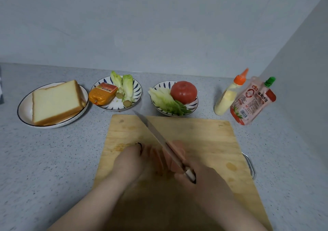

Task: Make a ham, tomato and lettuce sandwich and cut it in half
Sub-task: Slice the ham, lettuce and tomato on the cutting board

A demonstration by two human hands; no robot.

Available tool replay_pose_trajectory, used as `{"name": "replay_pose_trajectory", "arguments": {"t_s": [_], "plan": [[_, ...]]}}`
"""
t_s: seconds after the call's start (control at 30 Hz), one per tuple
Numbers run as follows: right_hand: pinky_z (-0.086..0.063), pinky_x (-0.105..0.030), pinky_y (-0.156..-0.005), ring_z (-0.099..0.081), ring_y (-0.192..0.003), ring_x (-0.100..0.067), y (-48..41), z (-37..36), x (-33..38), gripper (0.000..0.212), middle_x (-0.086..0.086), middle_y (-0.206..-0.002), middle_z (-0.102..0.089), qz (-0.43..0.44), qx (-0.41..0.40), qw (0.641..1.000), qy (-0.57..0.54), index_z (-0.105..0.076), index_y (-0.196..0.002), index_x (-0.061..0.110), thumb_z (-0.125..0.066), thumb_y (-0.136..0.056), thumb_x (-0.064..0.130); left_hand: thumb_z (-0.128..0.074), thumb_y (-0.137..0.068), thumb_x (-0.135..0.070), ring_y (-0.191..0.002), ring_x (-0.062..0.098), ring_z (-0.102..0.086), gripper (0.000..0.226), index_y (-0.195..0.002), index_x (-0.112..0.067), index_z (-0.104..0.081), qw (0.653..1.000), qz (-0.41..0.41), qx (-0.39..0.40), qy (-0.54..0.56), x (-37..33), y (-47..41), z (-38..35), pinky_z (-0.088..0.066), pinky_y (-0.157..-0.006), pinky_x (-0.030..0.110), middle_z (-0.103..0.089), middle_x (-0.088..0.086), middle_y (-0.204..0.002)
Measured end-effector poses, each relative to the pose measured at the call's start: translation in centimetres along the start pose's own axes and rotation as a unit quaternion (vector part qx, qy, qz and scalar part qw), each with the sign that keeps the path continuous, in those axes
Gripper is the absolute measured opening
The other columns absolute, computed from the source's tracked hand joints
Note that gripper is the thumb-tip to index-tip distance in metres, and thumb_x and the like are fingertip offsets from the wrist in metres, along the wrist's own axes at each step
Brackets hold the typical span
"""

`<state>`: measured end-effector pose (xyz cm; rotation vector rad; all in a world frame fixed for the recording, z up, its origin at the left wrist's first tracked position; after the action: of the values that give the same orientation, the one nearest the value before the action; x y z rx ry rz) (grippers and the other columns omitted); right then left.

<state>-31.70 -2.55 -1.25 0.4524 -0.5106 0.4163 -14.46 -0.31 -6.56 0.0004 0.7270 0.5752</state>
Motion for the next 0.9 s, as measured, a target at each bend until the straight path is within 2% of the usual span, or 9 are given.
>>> {"name": "replay_pose_trajectory", "arguments": {"t_s": [0.1, 0.23, 0.33, 0.37, 0.43, 0.53, 0.7, 0.83, 0.9], "plan": [[-0.048, -0.025, -0.075, -0.056, -0.088, -0.011, -0.1, -0.3, 0.3, 0.032, 0.01, -0.092, -0.056, 0.014, 0.005, 0.998, 0.059, -0.049, -0.111, 0.032, -0.048, -0.085, 0.05, -0.039, -0.093, -0.03, -0.058, 0.017, -0.047, 0.037, -0.068, -0.008, -0.056, 0.992, -0.044, -0.116, 0.016, -0.3, 0.4, 3.6, -0.031, -0.05, 0.029, -0.05, 0.0, -0.057], [-0.038, -0.023, -0.066, -0.048, -0.082, -0.012, -0.6, -0.5, 0.3, 0.023, 0.011, -0.082, -0.047, 0.021, -0.001, 0.994, 0.109, -0.045, -0.096, 0.03, -0.046, -0.086, 0.05, -0.051, -0.083, -0.029, -0.059, 0.013, -0.045, 0.031, -0.065, -0.007, -0.062, 0.963, -0.202, -0.179, -0.007, -3.2, 1.8, 7.2, -0.033, -0.052, 0.025, -0.054, 0.006, -0.063], [-0.035, -0.024, -0.07, -0.049, -0.087, -0.014, -0.6, -0.6, 0.3, 0.033, 0.006, -0.101, -0.055, 0.052, -0.011, 0.988, 0.146, -0.047, -0.109, 0.026, -0.046, -0.086, 0.049, -0.055, -0.085, -0.029, -0.081, 0.013, -0.053, 0.024, -0.077, -0.011, -0.069, 0.936, -0.335, -0.053, -0.095, -5.8, 2.4, 6.4, -0.044, -0.075, 0.032, -0.064, -0.001, -0.081], [-0.035, -0.025, -0.072, -0.052, -0.092, -0.015, -0.5, -0.7, 0.3, 0.037, 0.004, -0.109, -0.057, 0.062, -0.011, 0.985, 0.161, -0.047, -0.113, 0.024, -0.045, -0.087, 0.049, -0.047, -0.088, -0.033, -0.088, 0.009, -0.051, 0.031, -0.084, -0.011, -0.068, 0.92, -0.36, 0.015, -0.155, -6.1, 2.3, 5.4, -0.039, -0.088, 0.029, -0.065, -0.003, -0.087], [-0.037, -0.026, -0.077, -0.053, -0.105, -0.019, -0.6, -1.2, 0.4, 0.042, 0.0, -0.12, -0.056, 0.067, 0.003, 0.984, 0.165, -0.043, -0.122, 0.021, -0.043, -0.089, 0.047, -0.033, -0.094, -0.036, -0.086, 0.006, -0.044, 0.04, -0.086, -0.012, -0.064, 0.884, -0.384, 0.098, -0.247, -6.2, 1.9, 3.8, -0.027, -0.096, 0.021, -0.062, -0.002, -0.088], [-0.038, -0.029, -0.09, -0.049, -0.116, -0.021, -0.7, -1.7, 0.7, 0.05, -0.004, -0.13, -0.051, 0.077, 0.03, 0.979, 0.185, -0.034, -0.135, 0.019, -0.04, -0.092, 0.044, -0.019, -0.096, -0.035, -0.087, 0.011, -0.046, 0.05, -0.088, -0.011, -0.062, 0.856, -0.404, 0.128, -0.298, -6.4, 1.8, 3.0, -0.02, -0.096, 0.02, -0.062, 0.001, -0.087], [-0.032, -0.027, -0.063, -0.057, -0.088, -0.023, 0.2, -1.2, 0.7, 0.035, -0.005, -0.106, -0.061, 0.107, -0.024, 0.985, 0.131, -0.045, -0.118, 0.016, -0.041, -0.092, 0.039, -0.013, -0.096, -0.036, -0.105, 0.01, -0.049, 0.055, -0.1, -0.014, -0.063, 0.838, -0.397, 0.168, -0.334, -6.1, 1.7, 2.3, -0.004, -0.11, 0.024, -0.063, -0.001, -0.107], [-0.039, -0.034, -0.082, -0.05, -0.109, -0.024, -0.1, -1.8, 0.6, 0.038, -0.005, -0.122, -0.054, 0.11, 0.018, 0.976, 0.188, -0.043, -0.124, 0.017, -0.037, -0.094, 0.039, -0.017, -0.097, -0.032, -0.109, 0.012, -0.048, 0.05, -0.1, -0.012, -0.063, 0.835, -0.373, 0.202, -0.35, -6.1, 1.4, 1.5, -0.008, -0.109, 0.027, -0.062, 0.001, -0.112], [-0.038, -0.03, -0.081, -0.05, -0.112, -0.023, -0.3, -2.2, 0.4, 0.037, -0.002, -0.122, -0.055, 0.106, 0.014, 0.978, 0.178, -0.044, -0.123, 0.021, -0.038, -0.093, 0.04, -0.016, -0.097, -0.032, -0.105, 0.014, -0.05, 0.05, -0.101, -0.013, -0.062, 0.833, -0.373, 0.2, -0.356, -6.2, 1.3, 1.3, -0.012, -0.107, 0.029, -0.063, 0.002, -0.108]]}}
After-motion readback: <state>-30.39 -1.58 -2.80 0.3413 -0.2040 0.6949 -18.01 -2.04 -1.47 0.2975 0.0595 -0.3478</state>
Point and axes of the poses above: each hand's wrist, its own y-axis away from the middle knuckle, its own z-axis out of the back of the hand, x = y × z, the point moved 3 cm from there along -y, towards the middle knuckle
